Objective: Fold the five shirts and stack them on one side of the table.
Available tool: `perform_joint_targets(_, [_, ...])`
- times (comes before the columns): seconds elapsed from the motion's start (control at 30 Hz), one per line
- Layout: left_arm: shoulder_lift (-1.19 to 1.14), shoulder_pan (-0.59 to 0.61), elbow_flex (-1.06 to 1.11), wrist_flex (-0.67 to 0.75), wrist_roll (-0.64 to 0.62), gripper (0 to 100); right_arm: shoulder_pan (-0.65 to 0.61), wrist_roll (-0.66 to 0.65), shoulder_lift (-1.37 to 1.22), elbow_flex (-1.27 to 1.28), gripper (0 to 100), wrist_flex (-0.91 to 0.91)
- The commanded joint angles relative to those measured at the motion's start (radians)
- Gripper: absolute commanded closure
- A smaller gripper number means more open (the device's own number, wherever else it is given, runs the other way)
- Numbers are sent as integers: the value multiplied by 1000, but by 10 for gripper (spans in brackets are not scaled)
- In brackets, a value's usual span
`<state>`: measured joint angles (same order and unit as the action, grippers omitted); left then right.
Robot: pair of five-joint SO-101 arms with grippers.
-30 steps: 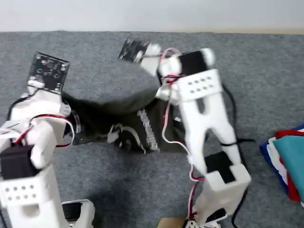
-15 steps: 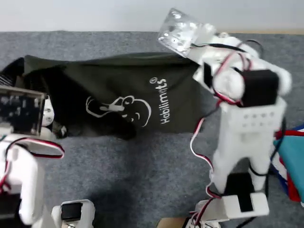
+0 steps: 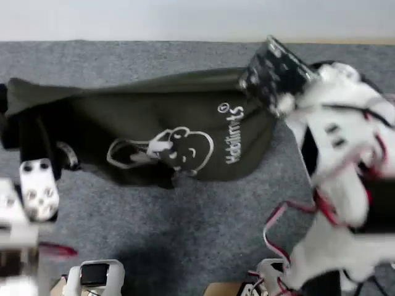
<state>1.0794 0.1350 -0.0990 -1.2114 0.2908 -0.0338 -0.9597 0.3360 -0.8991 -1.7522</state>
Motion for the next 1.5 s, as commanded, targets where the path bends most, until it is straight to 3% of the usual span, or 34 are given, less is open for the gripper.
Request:
perform_joint_targets(0.0, [31,-3,-50,34,0,998,68,-9,90,-34,987,-31])
perform_joint_targets(0.33, [72,-3,-142,63,94,998,234,-11,260,-34,987,-30])
perform_joint_targets(0.57, [63,-3,-133,104,95,998,239,-11,288,0,987,-31])
perform_joint_targets(0.9, [66,2,67,71,97,998,229,-8,289,242,987,-30])
perform_joint_targets(1.13, [72,23,453,-115,114,998,96,-6,289,512,987,-30])
perform_joint_targets(1.3, [72,163,785,-137,233,998,-39,77,285,766,986,30])
perform_joint_targets(1.47, [72,344,975,-137,330,998,-222,164,285,1036,984,182])
